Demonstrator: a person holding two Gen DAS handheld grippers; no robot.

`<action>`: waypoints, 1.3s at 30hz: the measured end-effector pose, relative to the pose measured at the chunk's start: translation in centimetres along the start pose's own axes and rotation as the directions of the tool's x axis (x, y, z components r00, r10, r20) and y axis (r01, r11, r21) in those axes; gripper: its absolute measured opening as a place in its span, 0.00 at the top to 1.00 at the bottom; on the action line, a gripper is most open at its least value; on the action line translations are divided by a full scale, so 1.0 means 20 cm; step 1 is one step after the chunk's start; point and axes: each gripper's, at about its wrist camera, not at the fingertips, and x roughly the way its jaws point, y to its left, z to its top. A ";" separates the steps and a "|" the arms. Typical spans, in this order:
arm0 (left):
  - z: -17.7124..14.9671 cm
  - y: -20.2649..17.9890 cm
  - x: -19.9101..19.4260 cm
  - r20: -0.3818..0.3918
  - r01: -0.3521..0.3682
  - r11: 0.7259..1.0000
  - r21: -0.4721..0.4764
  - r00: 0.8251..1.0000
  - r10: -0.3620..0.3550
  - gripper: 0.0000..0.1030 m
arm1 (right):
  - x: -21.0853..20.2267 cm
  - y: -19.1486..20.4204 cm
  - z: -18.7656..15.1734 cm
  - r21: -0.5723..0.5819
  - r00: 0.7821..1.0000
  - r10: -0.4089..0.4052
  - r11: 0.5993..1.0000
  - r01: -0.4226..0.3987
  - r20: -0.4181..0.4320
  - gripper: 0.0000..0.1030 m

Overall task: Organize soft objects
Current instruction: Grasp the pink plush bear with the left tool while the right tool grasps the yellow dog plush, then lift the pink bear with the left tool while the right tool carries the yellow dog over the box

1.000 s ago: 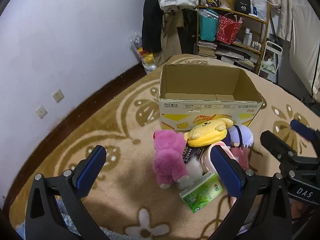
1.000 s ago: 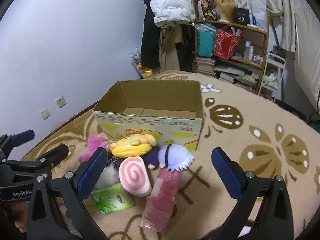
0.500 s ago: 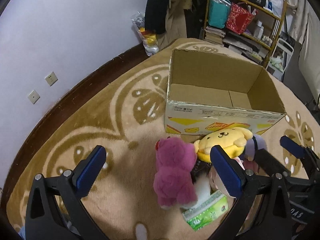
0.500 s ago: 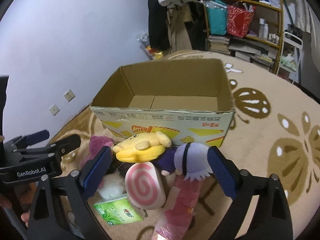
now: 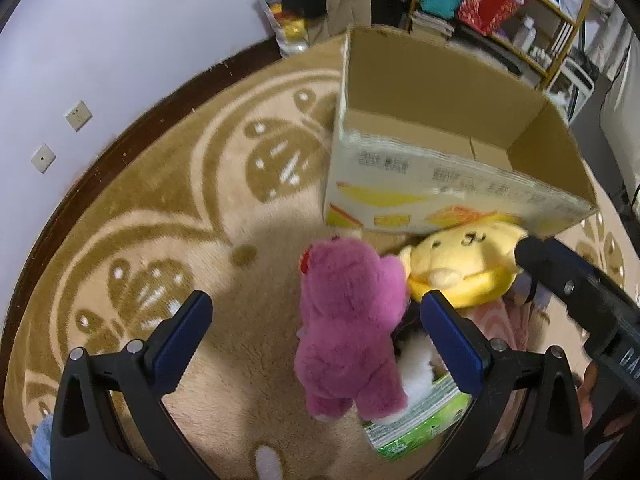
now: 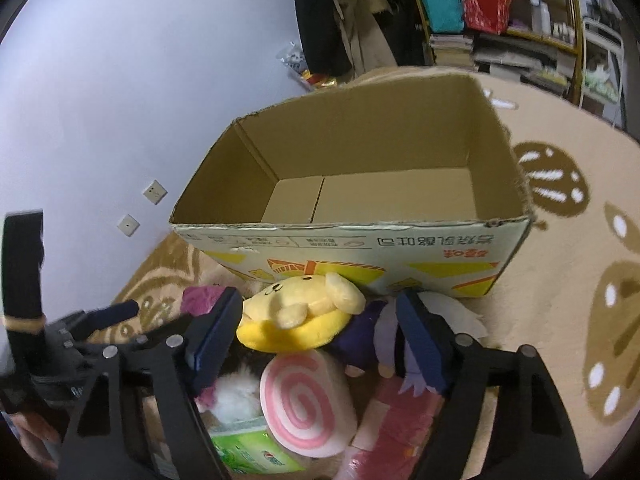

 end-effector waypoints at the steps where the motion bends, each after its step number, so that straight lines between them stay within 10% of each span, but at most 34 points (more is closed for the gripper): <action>1: 0.00 0.00 0.02 -0.014 -0.003 1.000 0.002 1.000 0.003 0.00 | 0.01 -0.01 0.01 0.015 1.000 0.010 1.000 -0.010 -0.008 0.20; 21: -0.01 0.06 0.25 -0.146 -0.030 0.998 -0.061 0.989 0.021 0.01 | 0.25 0.07 -0.03 -0.023 0.992 0.030 0.999 -0.033 -0.125 0.18; 27: -0.03 0.08 0.25 -0.136 0.037 0.994 -0.101 0.989 -0.051 0.20 | 0.27 0.08 -0.03 -0.032 0.992 0.009 0.999 -0.013 -0.124 0.17; 31: -0.03 0.05 0.22 -0.106 0.080 0.995 -0.064 0.991 -0.086 0.54 | 0.27 0.10 -0.04 -0.036 0.993 -0.013 0.999 0.008 -0.117 0.31; 39: -0.02 -0.01 0.19 -0.064 0.035 0.999 -0.009 0.997 -0.035 0.59 | 0.23 0.13 -0.05 -0.057 0.997 -0.033 0.998 0.029 -0.075 0.43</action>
